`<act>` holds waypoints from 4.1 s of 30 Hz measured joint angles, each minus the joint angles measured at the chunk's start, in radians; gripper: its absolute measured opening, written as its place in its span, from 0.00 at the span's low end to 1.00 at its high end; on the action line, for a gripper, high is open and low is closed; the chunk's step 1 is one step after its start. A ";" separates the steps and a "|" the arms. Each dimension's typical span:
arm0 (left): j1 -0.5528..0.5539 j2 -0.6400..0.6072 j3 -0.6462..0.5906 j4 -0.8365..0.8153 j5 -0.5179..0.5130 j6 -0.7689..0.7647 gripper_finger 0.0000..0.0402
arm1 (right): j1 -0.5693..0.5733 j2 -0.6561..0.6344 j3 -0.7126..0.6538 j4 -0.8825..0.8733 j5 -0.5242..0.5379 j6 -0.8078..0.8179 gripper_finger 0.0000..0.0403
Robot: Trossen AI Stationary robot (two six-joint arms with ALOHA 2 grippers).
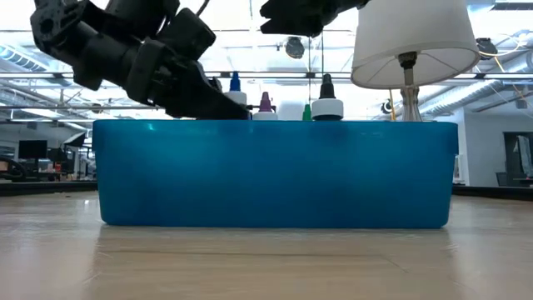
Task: Pick & Place food coloring
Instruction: Put the blue food coloring bottle into the bin, then return to Home Position
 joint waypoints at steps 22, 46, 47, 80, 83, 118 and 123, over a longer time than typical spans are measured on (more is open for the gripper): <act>0.064 0.154 -0.001 0.149 0.077 -0.113 0.36 | 0.000 0.000 0.000 -0.002 -0.003 -0.014 0.69; 0.064 -0.446 -0.001 -0.299 0.076 -0.050 0.85 | 0.014 -0.140 -0.001 -0.096 -0.004 -0.017 0.69; 0.064 -0.515 -0.001 -0.369 0.076 -0.013 0.84 | 0.014 -0.168 0.000 -0.127 -0.003 -0.024 0.69; 0.064 -1.421 -0.095 -1.033 -0.036 -0.084 0.79 | 0.006 -0.957 -0.592 -0.195 0.231 0.297 0.70; 0.064 -1.467 -0.147 -0.996 -0.051 -0.099 0.80 | 0.006 -1.035 -0.675 -0.107 0.231 0.294 0.70; 0.065 -1.603 -0.212 -1.005 -0.162 -0.152 0.77 | -0.226 -1.462 -0.873 -0.104 -0.003 0.144 0.69; 0.065 -1.603 -0.212 -1.005 -0.160 -0.153 0.80 | -0.262 -1.462 -0.879 -0.111 -0.046 0.122 0.69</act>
